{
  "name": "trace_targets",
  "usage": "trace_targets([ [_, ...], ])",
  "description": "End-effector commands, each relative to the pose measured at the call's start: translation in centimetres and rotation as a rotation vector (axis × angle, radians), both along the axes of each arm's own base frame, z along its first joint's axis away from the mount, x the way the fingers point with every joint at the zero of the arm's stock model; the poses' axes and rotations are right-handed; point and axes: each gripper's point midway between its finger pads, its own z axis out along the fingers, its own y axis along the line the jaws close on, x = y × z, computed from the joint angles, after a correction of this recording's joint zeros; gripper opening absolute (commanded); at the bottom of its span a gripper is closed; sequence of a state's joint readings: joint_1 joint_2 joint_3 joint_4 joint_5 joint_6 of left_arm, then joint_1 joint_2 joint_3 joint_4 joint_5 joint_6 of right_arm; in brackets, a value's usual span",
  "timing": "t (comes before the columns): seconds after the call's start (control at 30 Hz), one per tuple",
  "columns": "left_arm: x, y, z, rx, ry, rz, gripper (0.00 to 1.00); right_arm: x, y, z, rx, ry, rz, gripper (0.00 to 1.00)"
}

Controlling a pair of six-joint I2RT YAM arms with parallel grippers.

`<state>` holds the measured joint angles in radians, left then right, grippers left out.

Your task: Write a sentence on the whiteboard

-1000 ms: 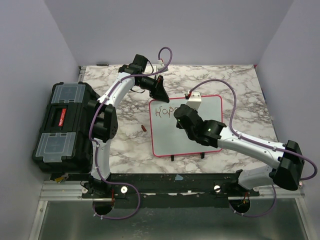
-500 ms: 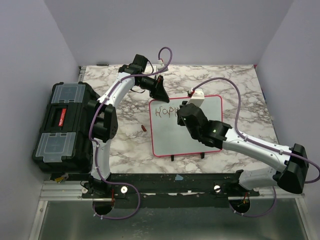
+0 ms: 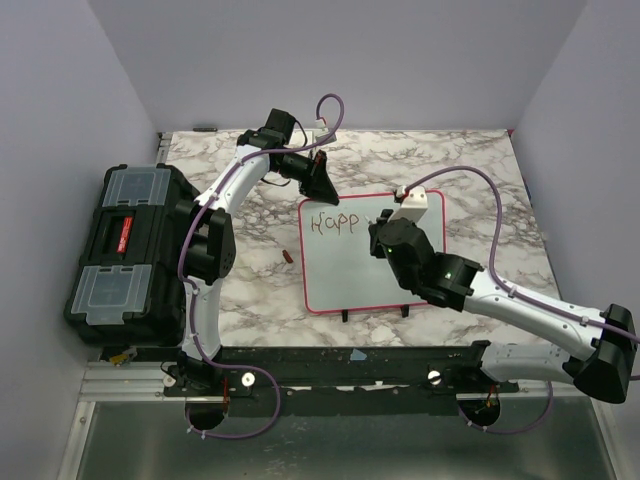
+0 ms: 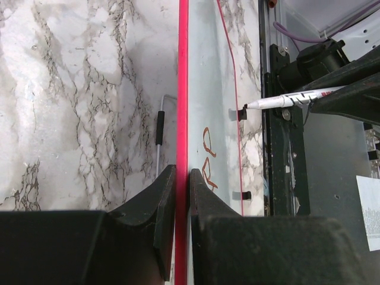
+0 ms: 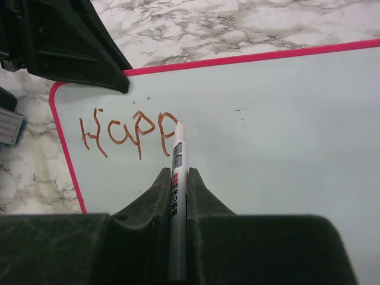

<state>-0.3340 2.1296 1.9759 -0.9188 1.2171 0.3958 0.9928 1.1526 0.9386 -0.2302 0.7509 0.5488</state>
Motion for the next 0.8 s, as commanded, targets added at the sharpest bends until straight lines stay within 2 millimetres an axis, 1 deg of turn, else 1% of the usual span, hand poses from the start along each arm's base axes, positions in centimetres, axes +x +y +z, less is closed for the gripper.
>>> trace_targets([
  [0.0, -0.1, 0.0, 3.3, -0.084, -0.107, -0.028, 0.00, 0.0, -1.3, 0.0, -0.009, -0.017, -0.039, 0.01],
  [0.57, -0.1, 0.2, 3.2, -0.079, -0.110, -0.016, 0.00, 0.5, 0.3, 0.1, -0.010, -0.010, 0.001, 0.01],
  [0.77, -0.1, 0.2, 3.4, -0.083, -0.112, -0.019, 0.00, 0.8, -0.3, -0.1, -0.027, -0.004, -0.044, 0.00],
])
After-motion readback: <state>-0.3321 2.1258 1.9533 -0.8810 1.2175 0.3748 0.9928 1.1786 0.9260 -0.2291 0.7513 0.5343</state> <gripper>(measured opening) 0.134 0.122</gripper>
